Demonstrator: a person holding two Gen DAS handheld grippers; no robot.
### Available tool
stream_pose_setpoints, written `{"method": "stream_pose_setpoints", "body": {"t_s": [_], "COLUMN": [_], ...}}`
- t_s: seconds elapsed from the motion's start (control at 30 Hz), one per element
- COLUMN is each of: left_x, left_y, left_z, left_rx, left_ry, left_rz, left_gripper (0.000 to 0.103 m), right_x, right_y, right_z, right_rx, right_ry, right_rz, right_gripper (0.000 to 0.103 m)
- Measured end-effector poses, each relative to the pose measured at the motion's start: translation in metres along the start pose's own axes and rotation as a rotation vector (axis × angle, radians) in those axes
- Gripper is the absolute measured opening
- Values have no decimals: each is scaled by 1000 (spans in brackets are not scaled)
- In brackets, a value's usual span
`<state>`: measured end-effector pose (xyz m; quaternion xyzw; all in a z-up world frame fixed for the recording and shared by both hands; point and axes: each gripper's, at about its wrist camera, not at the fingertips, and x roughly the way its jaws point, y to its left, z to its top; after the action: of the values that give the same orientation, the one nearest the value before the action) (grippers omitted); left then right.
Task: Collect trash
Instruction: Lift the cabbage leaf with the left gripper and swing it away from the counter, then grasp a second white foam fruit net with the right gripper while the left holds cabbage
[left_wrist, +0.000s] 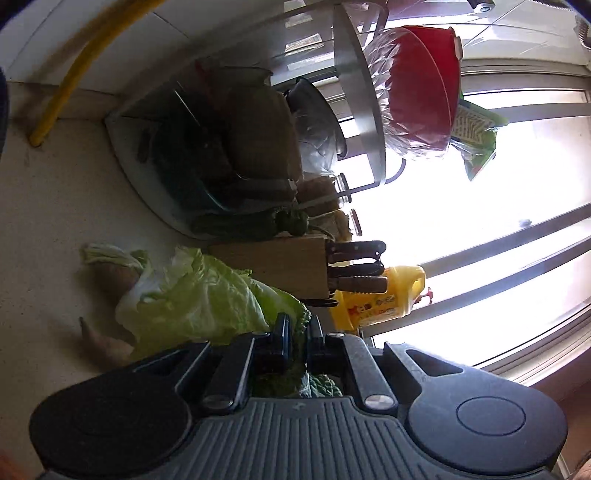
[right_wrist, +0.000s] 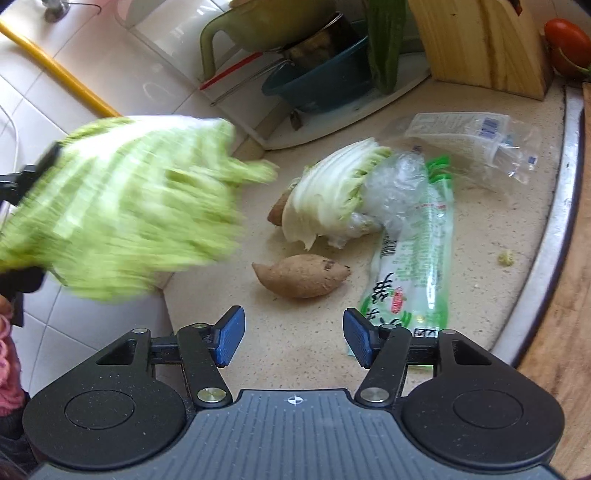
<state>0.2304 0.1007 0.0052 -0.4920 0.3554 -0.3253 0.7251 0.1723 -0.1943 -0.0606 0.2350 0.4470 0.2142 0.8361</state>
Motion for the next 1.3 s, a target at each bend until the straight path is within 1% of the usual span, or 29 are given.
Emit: {"method": "stream_pose_setpoints", "body": {"t_s": [0.1, 0.17, 0.2, 0.27, 0.37, 0.47, 0.6, 0.67, 0.8, 0.9, 0.93, 1.0, 1.07, 1.13, 1.23, 1.27, 1.3], "left_x": [-1, -2, -1, 2, 19, 36, 47, 50, 65, 70, 69, 67, 66, 64, 64, 64, 66], "left_y": [-10, -13, -12, -3, 6, -4, -19, -21, -23, -20, -19, -17, -17, -18, -16, -15, -12], "left_z": [4, 9, 12, 20, 27, 26, 25, 24, 14, 5, 4, 2, 0, -2, -4, -6, -8], "left_rx": [12, -5, -42, -159, -294, -285, -261, -276, -294, -312, -318, -328, -335, -330, -327, -327, -330], "left_ry": [-8, -31, -40, -45, -53, -30, 1, 2, 55, 80, 74, 65, 62, 67, 66, 70, 78], "left_rz": [-13, -21, -21, -8, 17, 36, 26, 20, 24, 17, 14, 6, -1, -3, 9, 14, 22], "left_gripper": [7, 7, 7, 7, 7, 7, 7, 7, 7, 7, 7, 7, 7, 7, 7, 7, 7], "right_x": [-6, -13, -16, -20, -23, -26, -32, -34, -41, -46, -47, -49, -51, -51, -47, -45, -44], "right_y": [1, 3, 3, 0, -11, -14, -11, -9, -7, -6, -11, -27, -43, -58, -82, -87, -90], "right_z": [1, 3, 4, 6, 9, 11, 15, 18, 27, 33, 36, 41, 42, 41, 34, 33, 33], "right_rx": [9, 5, 1, -2, 34, 53, 40, 39, 59, 71, 105, 217, 318, 414, 590, 620, 631], "right_ry": [-27, -50, -61, -78, -83, -91, -104, -116, -142, -201, -230, -268, -298, -342, -380, -384, -390], "right_rz": [30, 50, 48, 28, 13, 28, 36, 39, 80, 77, 85, 137, 219, 307, 473, 508, 520], "right_gripper": [67, 67, 68, 68, 68, 68, 68, 68, 68, 68, 69, 72, 73, 74, 81, 83, 84]}}
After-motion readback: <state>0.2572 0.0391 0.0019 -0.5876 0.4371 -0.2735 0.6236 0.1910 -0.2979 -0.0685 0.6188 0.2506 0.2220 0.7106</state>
